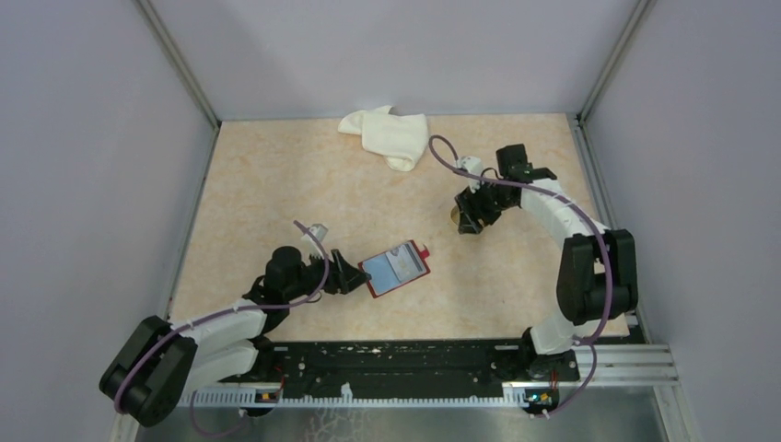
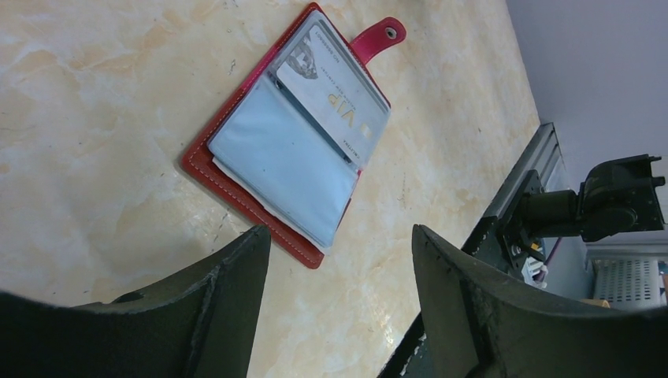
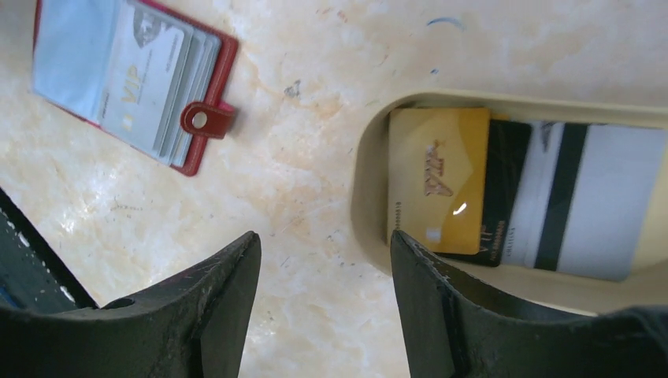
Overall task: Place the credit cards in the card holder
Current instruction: Adjust the storage box at the center of the board.
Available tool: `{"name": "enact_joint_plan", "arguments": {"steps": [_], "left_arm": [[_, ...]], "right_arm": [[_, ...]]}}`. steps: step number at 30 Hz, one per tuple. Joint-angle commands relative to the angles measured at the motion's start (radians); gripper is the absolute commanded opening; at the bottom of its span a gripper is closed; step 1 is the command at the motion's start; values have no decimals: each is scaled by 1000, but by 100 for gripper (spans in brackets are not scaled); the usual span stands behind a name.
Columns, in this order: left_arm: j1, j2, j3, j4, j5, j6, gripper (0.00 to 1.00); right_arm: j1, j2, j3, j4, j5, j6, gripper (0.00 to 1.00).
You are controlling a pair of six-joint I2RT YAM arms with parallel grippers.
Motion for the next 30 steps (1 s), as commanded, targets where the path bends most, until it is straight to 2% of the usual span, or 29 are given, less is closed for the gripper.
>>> {"name": "enact_joint_plan", "arguments": {"steps": [1, 6, 13, 21, 30], "left_arm": [[3, -7, 1, 68, 55, -37, 72], [2, 23, -21, 192, 117, -138, 68], [-3, 175, -9, 379, 193, -246, 61], [-79, 337, 76, 419, 158, -269, 53], [-176, 597, 284, 434, 137, -285, 45]], "right_arm": [[-60, 41, 135, 12, -75, 7, 61], [-125, 208, 229, -3, -114, 5, 60], [-128, 341, 298, -16, -80, -21, 57], [-127, 359, 260, -6, -23, -41, 57], [-126, 332, 217, 44, 88, -23, 57]]}}
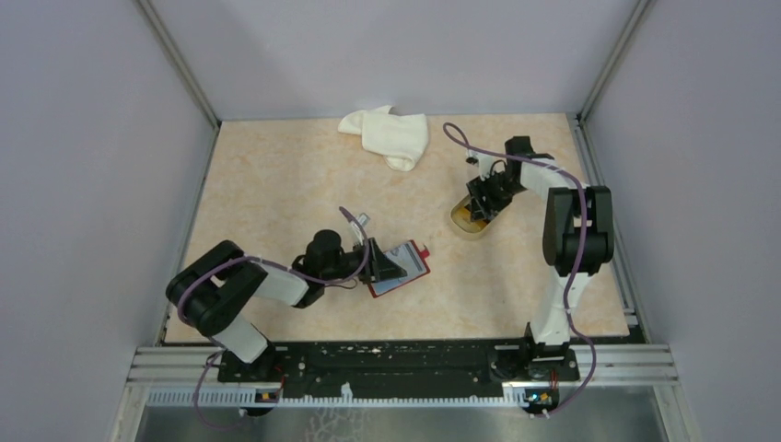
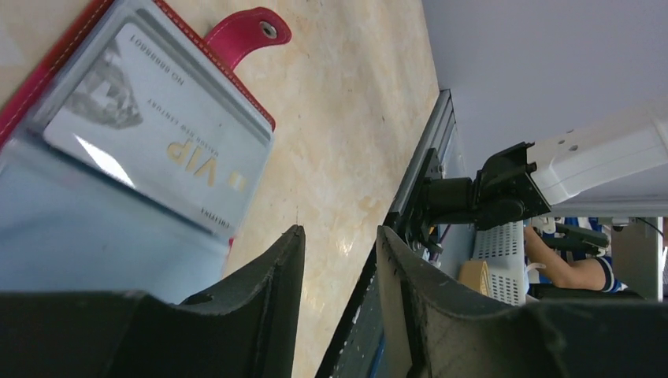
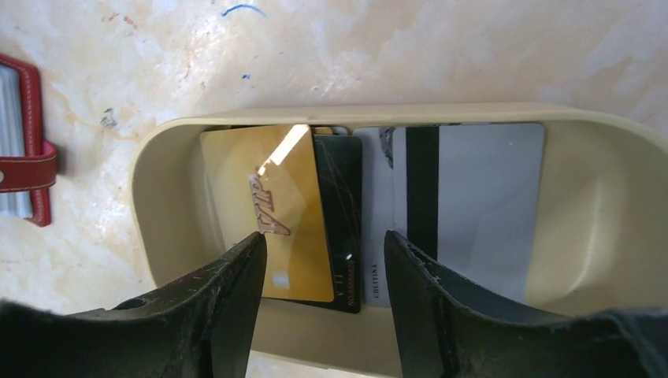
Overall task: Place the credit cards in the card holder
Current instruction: Adjust the storage box at the center of the board.
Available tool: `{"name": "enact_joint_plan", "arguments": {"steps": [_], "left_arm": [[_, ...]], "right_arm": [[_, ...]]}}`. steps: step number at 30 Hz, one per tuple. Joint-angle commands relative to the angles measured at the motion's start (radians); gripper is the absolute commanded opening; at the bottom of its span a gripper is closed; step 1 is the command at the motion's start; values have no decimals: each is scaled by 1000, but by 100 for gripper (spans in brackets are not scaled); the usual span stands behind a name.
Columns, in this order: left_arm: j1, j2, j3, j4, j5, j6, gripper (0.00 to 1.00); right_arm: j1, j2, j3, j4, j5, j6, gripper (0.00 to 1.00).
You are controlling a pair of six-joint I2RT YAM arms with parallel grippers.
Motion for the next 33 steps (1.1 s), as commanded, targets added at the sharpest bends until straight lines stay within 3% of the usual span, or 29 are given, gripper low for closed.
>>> {"name": "enact_joint_plan", "arguments": {"steps": [1, 6, 19, 29, 33], "left_arm": [[-37, 119, 113, 53, -1, -14, 44], [-70, 243, 235, 49, 18, -24, 42], [-94, 423, 463, -156, -27, 31, 37], [-93, 470, 551, -232, -33, 64, 37], [-93, 477, 564, -243, -33, 66, 37]], "right_arm": [[4, -27, -15, 35, 69, -3, 57], [5, -23, -37, -12, -23, -7, 56], [5, -114, -166, -43, -187, 110, 49], [5, -216, -273, 55, -318, 343, 47], [4, -244, -284, 155, -289, 437, 46]]}}
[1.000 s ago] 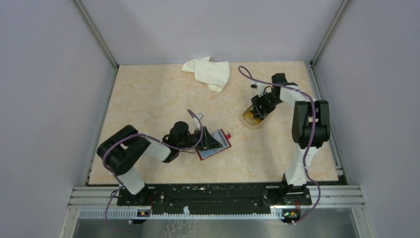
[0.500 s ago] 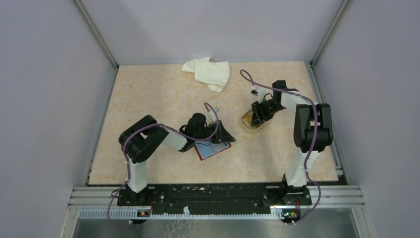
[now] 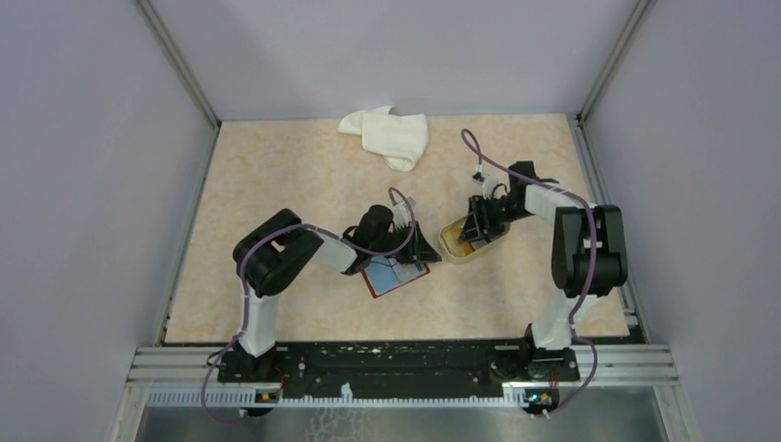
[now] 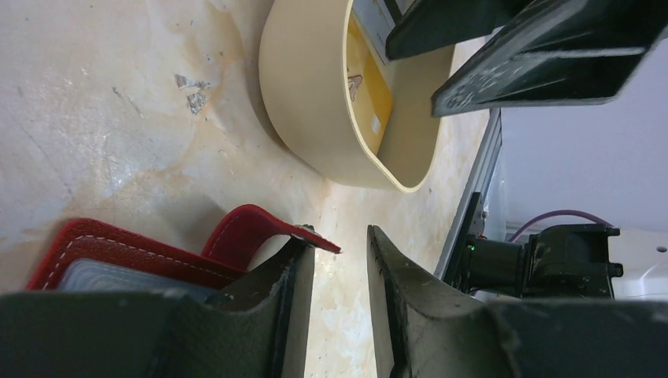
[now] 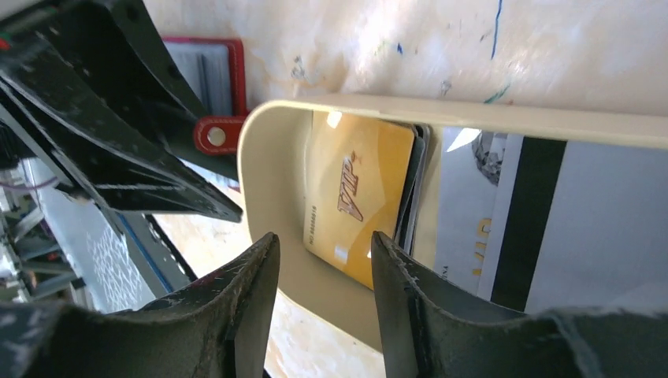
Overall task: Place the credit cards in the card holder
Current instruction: Adjust the storage box at the center of the board.
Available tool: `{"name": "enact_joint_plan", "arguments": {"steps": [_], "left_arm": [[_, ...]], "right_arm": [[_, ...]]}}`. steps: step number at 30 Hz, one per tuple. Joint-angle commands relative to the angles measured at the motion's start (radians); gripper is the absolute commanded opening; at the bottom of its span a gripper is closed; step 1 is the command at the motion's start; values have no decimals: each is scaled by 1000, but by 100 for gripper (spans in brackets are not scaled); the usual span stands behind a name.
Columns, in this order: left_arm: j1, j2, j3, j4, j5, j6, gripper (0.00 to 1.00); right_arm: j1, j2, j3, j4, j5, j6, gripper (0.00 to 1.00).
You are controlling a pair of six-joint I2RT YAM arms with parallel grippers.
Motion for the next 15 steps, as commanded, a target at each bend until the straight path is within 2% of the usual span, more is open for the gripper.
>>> {"name": "enact_joint_plan", "arguments": {"steps": [1, 5, 15], "left_arm": [[-5, 20, 28, -31, -5, 28, 37], [-4, 19, 36, -48, -10, 35, 37], [-4, 56, 94, -87, 5, 45, 37]], "right_arm": [[4, -77, 3, 135, -6, 134, 46], [5, -48, 16, 169, 142, 169, 46], [58, 24, -8, 187, 93, 179, 42]]}}
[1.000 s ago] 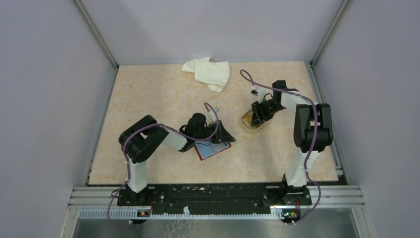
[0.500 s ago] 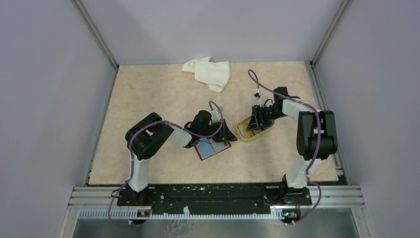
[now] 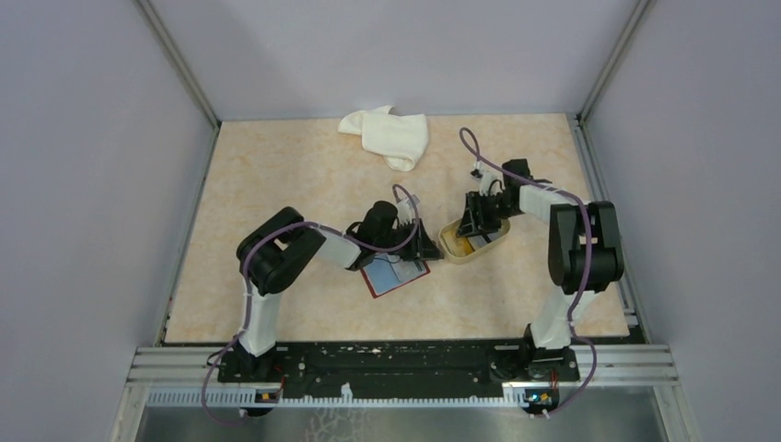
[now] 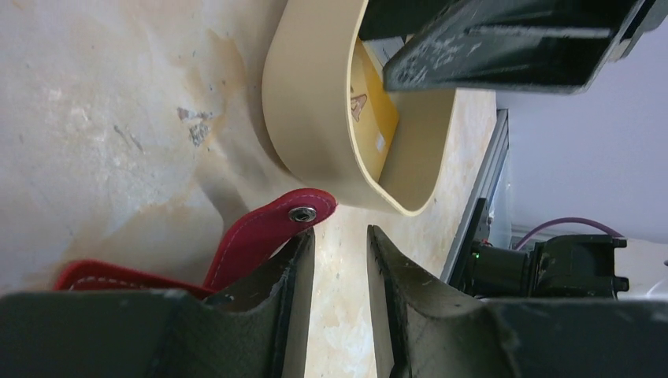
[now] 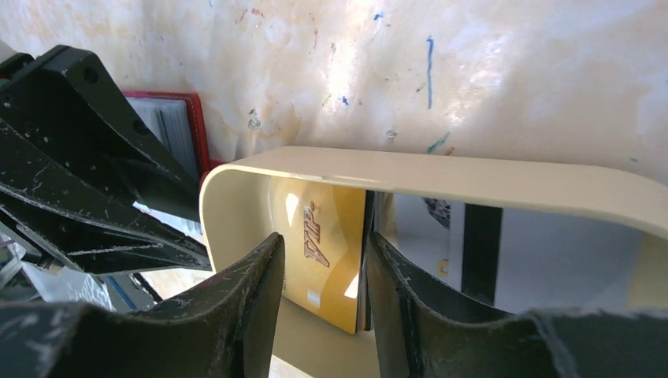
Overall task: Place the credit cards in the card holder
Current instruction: Adjust the storage box at the center of the board.
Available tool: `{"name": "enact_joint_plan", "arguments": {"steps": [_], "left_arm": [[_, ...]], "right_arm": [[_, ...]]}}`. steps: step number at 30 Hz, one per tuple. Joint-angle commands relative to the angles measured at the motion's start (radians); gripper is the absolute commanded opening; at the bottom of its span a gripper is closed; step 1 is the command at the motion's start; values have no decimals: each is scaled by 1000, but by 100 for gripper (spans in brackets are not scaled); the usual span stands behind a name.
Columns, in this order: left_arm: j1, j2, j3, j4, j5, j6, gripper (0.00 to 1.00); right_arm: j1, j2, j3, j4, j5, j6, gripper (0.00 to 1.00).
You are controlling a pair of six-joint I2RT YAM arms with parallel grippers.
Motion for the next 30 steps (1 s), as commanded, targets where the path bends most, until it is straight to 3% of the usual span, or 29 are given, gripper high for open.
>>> {"name": "enact_joint_plan", "arguments": {"steps": [1, 11, 22, 30], "left_arm": [[-4, 38, 44, -27, 9, 27, 37], [-4, 68, 100, -57, 17, 37, 37], [-4, 106, 162, -80, 16, 51, 37], [17, 135, 219, -114, 10, 59, 37]], "right_arm": [[42, 20, -6, 36, 11, 18, 42], [58, -3, -10, 16, 160, -31, 44], [55, 6, -6, -86, -105, -130, 40], [10, -51, -33, -71, -197, -109, 34]]}}
